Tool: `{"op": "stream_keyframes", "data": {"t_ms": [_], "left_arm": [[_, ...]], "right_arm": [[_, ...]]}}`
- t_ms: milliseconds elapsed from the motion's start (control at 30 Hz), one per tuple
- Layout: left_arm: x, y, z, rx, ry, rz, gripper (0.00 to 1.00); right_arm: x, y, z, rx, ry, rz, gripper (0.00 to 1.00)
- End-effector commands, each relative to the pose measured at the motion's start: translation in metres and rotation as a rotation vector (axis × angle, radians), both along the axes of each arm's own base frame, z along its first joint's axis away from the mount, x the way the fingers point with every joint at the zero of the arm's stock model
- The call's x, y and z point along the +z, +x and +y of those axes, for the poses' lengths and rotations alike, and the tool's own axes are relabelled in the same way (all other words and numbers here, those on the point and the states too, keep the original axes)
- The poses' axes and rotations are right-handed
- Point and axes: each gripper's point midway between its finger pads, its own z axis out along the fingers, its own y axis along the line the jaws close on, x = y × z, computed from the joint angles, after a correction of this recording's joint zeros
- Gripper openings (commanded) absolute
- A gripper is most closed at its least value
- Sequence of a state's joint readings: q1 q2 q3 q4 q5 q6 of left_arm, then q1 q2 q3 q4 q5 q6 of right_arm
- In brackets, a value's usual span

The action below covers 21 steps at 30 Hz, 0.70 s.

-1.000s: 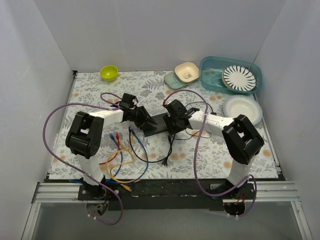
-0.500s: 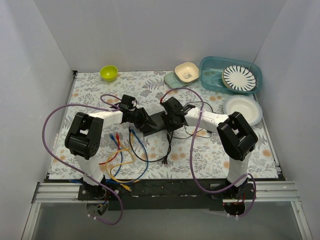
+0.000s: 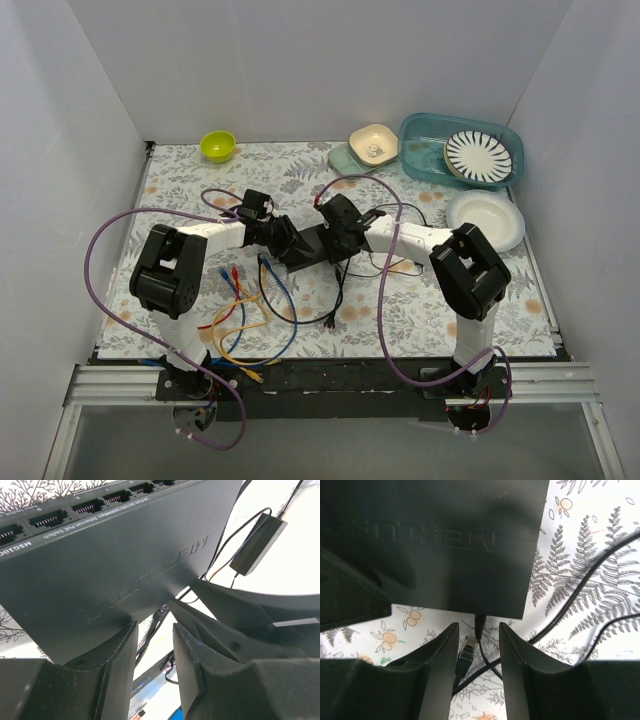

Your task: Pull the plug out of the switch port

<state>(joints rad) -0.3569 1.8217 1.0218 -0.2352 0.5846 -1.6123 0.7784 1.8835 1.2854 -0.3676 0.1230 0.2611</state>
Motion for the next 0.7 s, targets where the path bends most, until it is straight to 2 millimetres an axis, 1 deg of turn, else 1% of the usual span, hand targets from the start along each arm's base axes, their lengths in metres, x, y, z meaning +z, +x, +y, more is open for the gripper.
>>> {"op": "stream_keyframes", "data": {"t_ms": [0, 33, 67, 167, 233, 267, 300, 333, 367, 400, 433, 500, 533, 567, 633, 667], "left_arm": [[-0.009, -0.013, 0.01, 0.007, 0.051, 0.024, 0.34], [-0.009, -0.013, 0.01, 0.008, 0.05, 0.024, 0.34], [-0.008, -0.014, 0.011, 0.008, 0.049, 0.022, 0.34], [-0.007, -0.019, 0.012, 0.007, 0.047, 0.026, 0.34], [-0.007, -0.024, 0.013, 0.008, 0.045, 0.031, 0.34], [-0.006, -0.027, 0.013, 0.007, 0.039, 0.036, 0.34], [-0.001, -0.028, 0.012, 0.01, 0.028, 0.026, 0.34], [-0.002, -0.033, 0.013, 0.011, 0.024, 0.037, 0.34], [0.001, -0.035, 0.012, 0.016, 0.017, 0.03, 0.34], [0.004, -0.036, 0.011, 0.028, 0.005, 0.023, 0.34], [0.008, -0.042, 0.01, 0.026, -0.001, 0.013, 0.33], [0.011, -0.043, 0.008, 0.037, -0.014, -0.015, 0.31], [0.016, -0.044, 0.005, 0.044, -0.027, -0.03, 0.3], [0.012, -0.048, 0.005, 0.049, -0.024, -0.027, 0.28], [0.013, -0.045, 0.0, 0.064, -0.027, -0.05, 0.22], [0.007, -0.044, -0.002, 0.066, -0.02, -0.043, 0.2]], "right_arm": [[-0.011, 0.012, 0.007, -0.002, -0.022, -0.011, 0.45], [-0.012, 0.015, 0.008, -0.011, -0.024, -0.014, 0.44], [-0.017, 0.015, 0.007, -0.014, -0.031, -0.006, 0.44], [-0.017, 0.022, 0.011, -0.032, -0.022, -0.02, 0.41], [-0.017, 0.021, 0.012, -0.031, -0.008, -0.026, 0.34], [-0.013, 0.021, 0.012, -0.03, 0.002, -0.034, 0.3], [-0.012, 0.021, 0.013, -0.029, 0.014, -0.039, 0.23], [-0.013, 0.019, 0.012, -0.027, 0.013, -0.035, 0.2], [-0.014, 0.016, 0.009, -0.025, 0.01, -0.031, 0.17], [-0.015, 0.015, 0.008, -0.027, 0.011, -0.028, 0.11], [-0.016, 0.013, 0.007, -0.023, 0.01, -0.027, 0.08], [-0.02, 0.006, 0.002, -0.019, 0.005, -0.013, 0.01], [-0.021, 0.005, 0.001, -0.019, 0.007, -0.01, 0.01], [-0.02, 0.003, 0.001, -0.017, 0.011, -0.009, 0.01], [-0.021, -0.002, -0.001, -0.009, 0.015, 0.002, 0.01], [-0.02, -0.004, -0.001, -0.005, 0.018, 0.005, 0.01]]}}
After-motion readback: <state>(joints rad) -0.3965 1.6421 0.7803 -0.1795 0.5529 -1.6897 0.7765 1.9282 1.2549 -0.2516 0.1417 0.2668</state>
